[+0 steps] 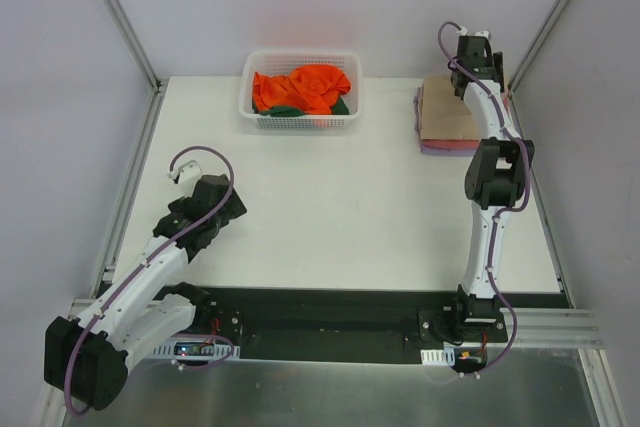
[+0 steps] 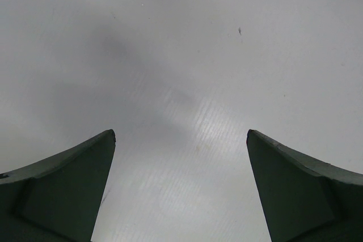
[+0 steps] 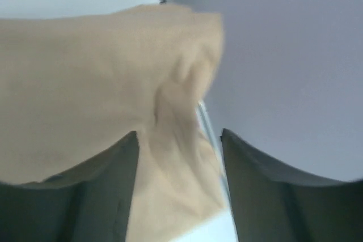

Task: Fold and stack the t-shirts
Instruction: Put the neatly folded tshirt into the corner of the board with the right arm

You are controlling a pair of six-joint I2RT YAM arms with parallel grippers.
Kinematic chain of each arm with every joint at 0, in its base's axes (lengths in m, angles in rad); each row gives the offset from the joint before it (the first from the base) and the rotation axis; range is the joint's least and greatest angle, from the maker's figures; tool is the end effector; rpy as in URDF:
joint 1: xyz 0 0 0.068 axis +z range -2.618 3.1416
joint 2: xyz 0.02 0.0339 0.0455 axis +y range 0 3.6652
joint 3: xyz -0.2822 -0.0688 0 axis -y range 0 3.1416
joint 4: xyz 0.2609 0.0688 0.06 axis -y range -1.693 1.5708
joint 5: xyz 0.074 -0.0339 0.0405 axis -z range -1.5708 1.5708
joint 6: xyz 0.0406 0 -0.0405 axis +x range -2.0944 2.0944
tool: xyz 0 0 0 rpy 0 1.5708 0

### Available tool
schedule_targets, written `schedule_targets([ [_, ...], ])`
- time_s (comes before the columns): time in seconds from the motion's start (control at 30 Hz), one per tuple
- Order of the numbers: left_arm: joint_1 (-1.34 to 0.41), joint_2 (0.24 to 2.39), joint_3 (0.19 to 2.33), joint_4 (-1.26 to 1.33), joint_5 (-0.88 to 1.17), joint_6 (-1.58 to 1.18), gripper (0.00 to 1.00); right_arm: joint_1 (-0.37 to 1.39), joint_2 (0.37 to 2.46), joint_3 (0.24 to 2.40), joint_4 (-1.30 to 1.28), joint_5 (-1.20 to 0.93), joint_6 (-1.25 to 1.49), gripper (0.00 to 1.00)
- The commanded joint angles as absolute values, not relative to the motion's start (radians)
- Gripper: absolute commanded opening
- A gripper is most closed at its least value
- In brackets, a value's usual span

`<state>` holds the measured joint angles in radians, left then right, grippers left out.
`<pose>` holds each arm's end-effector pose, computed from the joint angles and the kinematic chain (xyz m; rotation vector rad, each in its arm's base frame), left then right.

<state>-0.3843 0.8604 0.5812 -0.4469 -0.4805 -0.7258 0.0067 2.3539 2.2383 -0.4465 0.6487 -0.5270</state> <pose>0.1791 -0.0522 0.2402 -0.6091 2.1151 -0.0626 0.5753 -0.0207 0.2863 -0.1802 2.1570 -0.9936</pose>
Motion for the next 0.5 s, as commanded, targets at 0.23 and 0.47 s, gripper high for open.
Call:
schedule_targets([
  [0.23,-0.376,0.838,0.614,-0.463,-0.509,-0.729,0.99,0.003,2.198,2.169,-0.416,0.588,-0.368,0.97],
  [0.47,-0.376,0.83,0.607,-0.463,-0.489,-0.727,0.99,-0.028,2.074,1.982,-0.43,0.232,-0.248,0.97],
])
